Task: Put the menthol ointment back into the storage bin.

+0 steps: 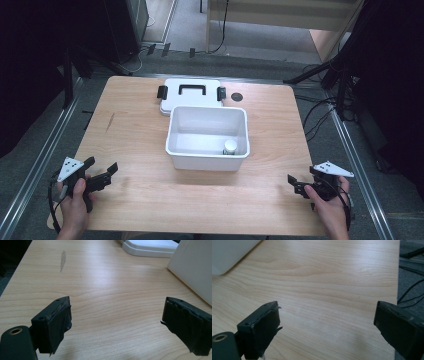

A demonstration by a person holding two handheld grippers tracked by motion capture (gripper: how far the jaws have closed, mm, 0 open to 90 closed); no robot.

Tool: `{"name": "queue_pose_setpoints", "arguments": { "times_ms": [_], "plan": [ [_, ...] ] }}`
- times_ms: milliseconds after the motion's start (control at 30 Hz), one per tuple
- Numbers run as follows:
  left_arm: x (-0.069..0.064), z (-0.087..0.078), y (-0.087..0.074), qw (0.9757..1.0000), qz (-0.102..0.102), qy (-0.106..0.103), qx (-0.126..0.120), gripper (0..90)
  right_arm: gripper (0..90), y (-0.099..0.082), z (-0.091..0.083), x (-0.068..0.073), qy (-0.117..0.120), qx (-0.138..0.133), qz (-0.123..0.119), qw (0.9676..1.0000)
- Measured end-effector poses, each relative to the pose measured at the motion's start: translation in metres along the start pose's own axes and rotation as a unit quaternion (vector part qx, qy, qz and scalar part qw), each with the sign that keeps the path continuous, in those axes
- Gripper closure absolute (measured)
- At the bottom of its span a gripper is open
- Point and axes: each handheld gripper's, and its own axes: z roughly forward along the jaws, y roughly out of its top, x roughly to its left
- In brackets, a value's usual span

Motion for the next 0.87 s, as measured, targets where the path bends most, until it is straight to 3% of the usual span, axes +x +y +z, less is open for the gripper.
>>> {"name": "queue_pose_setpoints", "arguments": {
  "times_ms": [167, 433, 867],
  "plan": [
    [0.0, 0.0, 0.0, 1.0, -0.002, -0.002, -0.001, 9.1, 8.8, -0.014, -0.001, -0.002, -0.024, -0.05, 0.02, 0.9983],
    [0.0, 0.0, 0.0, 1.0, -0.001, -0.003, 0.001, 9.1, 13.1, -0.024, -0.006, -0.008, -0.021, -0.109, 0.039, 0.993],
    [-0.001, 0.001, 0.0, 1.0, 0.004, -0.002, 0.003, 9.1, 13.5, -0.024, -0.004, -0.008, -0.022, -0.096, 0.046, 0.9941]
  ]
}}
